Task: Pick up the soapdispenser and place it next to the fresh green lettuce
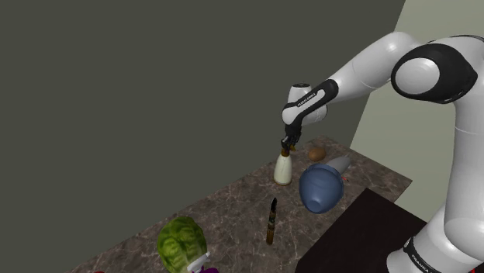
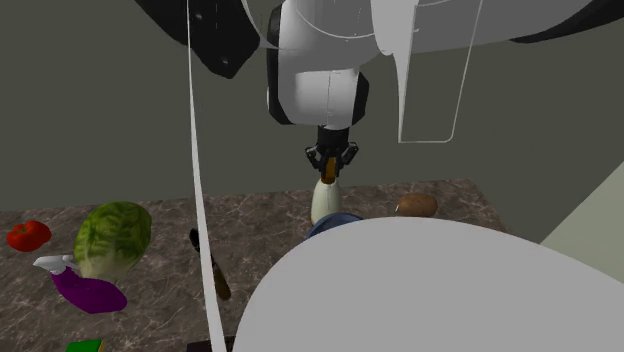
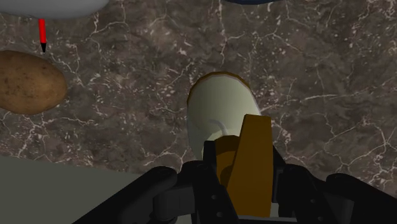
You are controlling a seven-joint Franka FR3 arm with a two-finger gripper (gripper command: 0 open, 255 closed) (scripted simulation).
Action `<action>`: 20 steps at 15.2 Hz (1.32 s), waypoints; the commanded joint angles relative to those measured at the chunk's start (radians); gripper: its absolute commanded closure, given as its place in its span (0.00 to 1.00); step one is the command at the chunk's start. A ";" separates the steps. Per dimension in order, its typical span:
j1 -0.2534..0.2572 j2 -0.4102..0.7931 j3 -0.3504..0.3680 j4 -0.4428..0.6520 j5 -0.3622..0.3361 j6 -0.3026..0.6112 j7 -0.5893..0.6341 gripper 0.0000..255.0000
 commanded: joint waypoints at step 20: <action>0.014 -0.170 -0.018 0.065 -0.044 -0.232 0.031 1.00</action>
